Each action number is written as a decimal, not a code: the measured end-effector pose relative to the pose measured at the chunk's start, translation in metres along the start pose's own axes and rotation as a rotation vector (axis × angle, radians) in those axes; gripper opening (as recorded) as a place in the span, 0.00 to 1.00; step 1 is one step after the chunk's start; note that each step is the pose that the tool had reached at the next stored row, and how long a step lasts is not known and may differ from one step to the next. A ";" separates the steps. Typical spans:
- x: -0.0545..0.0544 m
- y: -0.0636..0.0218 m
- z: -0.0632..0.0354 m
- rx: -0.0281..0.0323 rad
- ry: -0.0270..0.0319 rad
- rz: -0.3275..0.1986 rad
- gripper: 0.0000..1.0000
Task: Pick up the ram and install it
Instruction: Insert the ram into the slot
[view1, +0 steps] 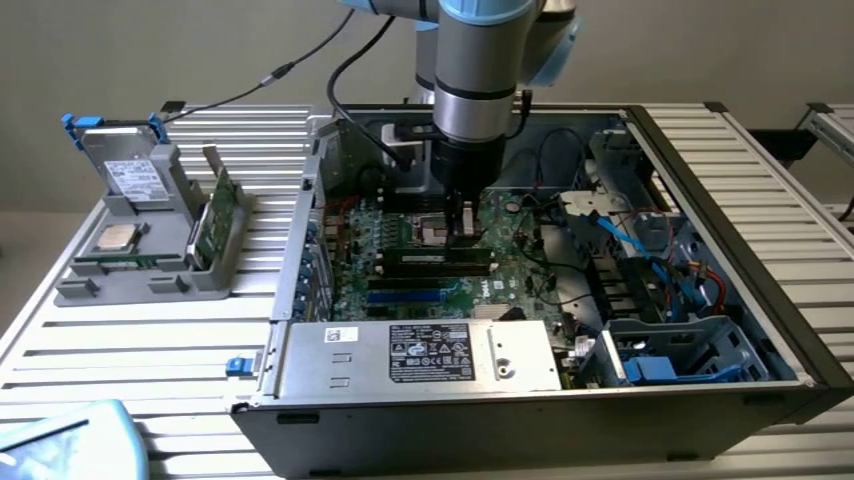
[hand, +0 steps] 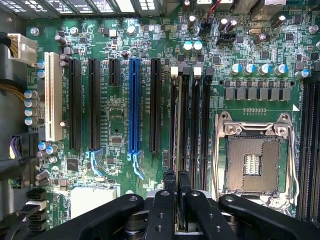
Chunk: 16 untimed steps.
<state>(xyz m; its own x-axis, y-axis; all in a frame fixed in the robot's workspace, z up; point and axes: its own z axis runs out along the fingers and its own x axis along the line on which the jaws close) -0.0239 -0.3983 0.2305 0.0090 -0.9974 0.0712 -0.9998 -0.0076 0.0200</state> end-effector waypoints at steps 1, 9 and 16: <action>0.000 0.0001 0.0000 0.0003 -0.0001 0.000 0.13; 0.000 0.0031 0.0005 0.0055 0.0008 0.000 0.13; 0.000 0.0031 0.0008 0.0055 0.0058 0.000 0.13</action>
<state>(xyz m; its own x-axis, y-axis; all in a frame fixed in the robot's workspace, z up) -0.0270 -0.3985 0.2297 0.0086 -0.9970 0.0770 -0.9999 -0.0075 0.0144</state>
